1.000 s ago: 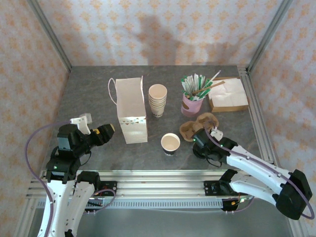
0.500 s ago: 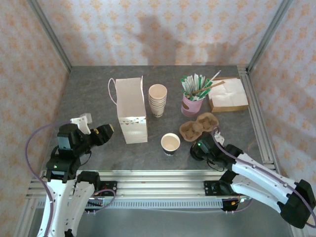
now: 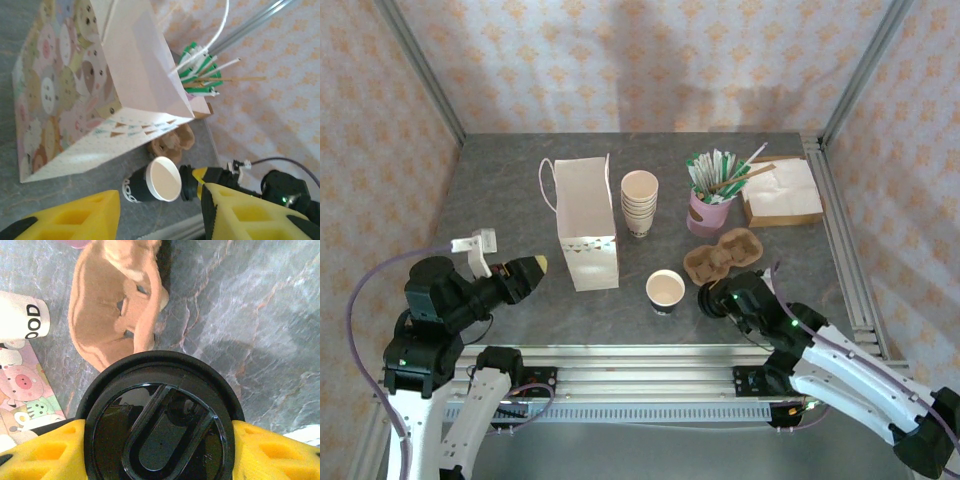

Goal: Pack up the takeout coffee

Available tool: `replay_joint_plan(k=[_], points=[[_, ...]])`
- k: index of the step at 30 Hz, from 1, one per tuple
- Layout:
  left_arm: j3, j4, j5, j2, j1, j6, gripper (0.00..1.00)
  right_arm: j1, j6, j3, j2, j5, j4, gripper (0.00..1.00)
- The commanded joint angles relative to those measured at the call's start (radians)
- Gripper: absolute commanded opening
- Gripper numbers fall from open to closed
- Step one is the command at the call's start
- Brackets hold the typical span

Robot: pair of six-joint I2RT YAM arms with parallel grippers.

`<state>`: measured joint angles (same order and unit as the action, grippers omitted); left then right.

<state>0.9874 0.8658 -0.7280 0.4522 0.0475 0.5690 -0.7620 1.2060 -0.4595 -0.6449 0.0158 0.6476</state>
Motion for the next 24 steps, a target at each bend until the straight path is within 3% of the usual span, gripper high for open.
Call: replay_joint_plan(k=[1, 5, 7, 9, 13, 14, 16, 17, 21, 24], points=[[0.029, -0.025, -0.087, 0.009, 0.026, 0.052, 0.46, 0.004, -0.084, -0.056, -0.035, 0.082, 0.116, 0.61], [0.087, -0.099, -0.09, 0.093, 0.062, 0.069, 0.4, 0.004, -0.127, -0.079, -0.076, 0.101, 0.128, 0.61], [0.135, -0.122, -0.065, 0.172, 0.134, 0.063, 0.36, 0.004, -0.144, -0.089, -0.095, 0.119, 0.13, 0.61], [0.21, -0.107, 0.07, 0.254, 0.29, 0.027, 0.35, 0.004, -0.158, -0.102, -0.118, 0.134, 0.141, 0.62], [0.323, -0.16, 0.456, 0.434, 0.826, -0.029, 0.35, 0.006, -0.16, -0.1, -0.136, 0.152, 0.149, 0.62], [0.353, -0.157, 0.531, 0.487, 0.917, -0.06, 0.35, 0.006, -0.163, -0.098, -0.133, 0.154, 0.154, 0.62], [0.388, -0.156, 0.583, 0.563, 0.986, -0.042, 0.35, 0.011, -0.147, -0.102, -0.126, 0.172, 0.192, 0.62], [0.362, -0.208, 0.575, 0.584, 0.999, 0.041, 0.35, 0.014, -0.145, -0.102, -0.118, 0.175, 0.207, 0.62], [0.18, -0.534, 0.614, 0.623, 1.123, 0.24, 0.35, 0.02, -0.107, -0.085, -0.036, 0.156, 0.231, 0.62], [0.193, -0.517, 0.705, 0.696, 1.198, 0.305, 0.34, 0.024, -0.06, -0.055, 0.06, 0.108, 0.203, 0.62]])
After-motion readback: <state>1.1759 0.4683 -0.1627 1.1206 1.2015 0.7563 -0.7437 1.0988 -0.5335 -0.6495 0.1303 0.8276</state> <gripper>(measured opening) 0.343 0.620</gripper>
